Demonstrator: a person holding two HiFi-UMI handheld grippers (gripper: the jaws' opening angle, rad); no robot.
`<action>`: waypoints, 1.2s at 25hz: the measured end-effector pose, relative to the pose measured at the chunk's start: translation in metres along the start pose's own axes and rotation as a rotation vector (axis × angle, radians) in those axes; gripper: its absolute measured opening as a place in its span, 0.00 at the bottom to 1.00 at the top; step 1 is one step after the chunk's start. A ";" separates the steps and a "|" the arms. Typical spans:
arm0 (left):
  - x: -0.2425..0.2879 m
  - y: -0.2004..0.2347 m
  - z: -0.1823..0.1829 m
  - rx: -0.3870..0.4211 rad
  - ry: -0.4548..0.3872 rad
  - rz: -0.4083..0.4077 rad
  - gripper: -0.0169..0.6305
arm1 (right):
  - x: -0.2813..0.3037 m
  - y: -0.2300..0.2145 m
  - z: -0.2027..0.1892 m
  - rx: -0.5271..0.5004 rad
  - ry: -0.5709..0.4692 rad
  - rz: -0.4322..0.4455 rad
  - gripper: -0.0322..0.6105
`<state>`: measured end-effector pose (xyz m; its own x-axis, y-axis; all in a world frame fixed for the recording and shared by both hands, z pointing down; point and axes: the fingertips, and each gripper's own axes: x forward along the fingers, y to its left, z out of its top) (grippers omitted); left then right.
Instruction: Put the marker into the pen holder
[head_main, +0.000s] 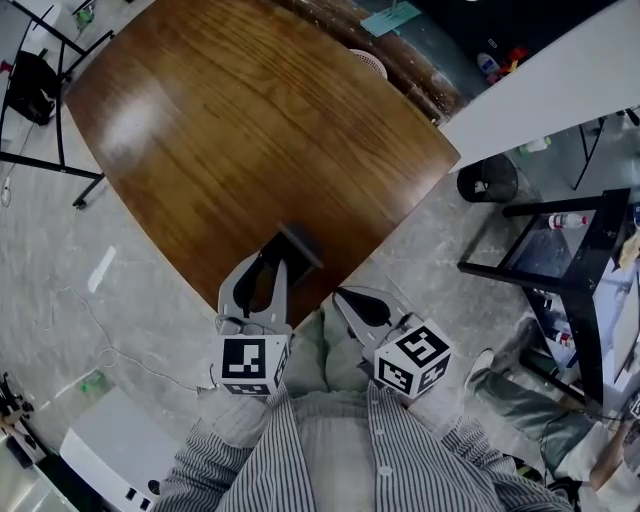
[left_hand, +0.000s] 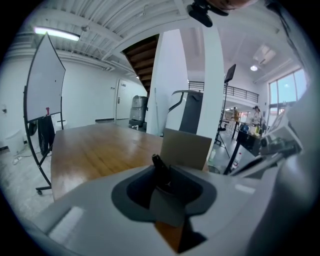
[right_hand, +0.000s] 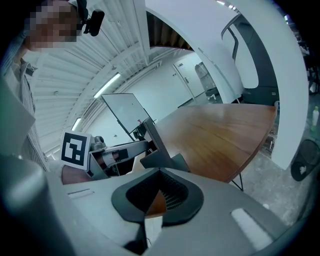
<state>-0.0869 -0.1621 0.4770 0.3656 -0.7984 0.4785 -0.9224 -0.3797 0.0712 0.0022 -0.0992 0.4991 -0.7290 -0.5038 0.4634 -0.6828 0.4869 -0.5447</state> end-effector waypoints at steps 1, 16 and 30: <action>0.000 -0.001 0.000 0.007 0.002 0.003 0.15 | 0.000 0.000 0.000 0.001 0.000 0.001 0.05; -0.014 0.017 0.006 -0.086 -0.052 0.067 0.27 | -0.002 0.010 0.005 -0.037 -0.006 0.014 0.05; -0.066 -0.005 0.016 -0.183 -0.124 -0.017 0.09 | -0.003 0.055 0.039 -0.187 -0.032 0.091 0.05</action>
<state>-0.1041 -0.1146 0.4311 0.3833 -0.8481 0.3658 -0.9192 -0.3114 0.2411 -0.0309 -0.0984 0.4408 -0.7885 -0.4726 0.3937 -0.6132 0.6540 -0.4430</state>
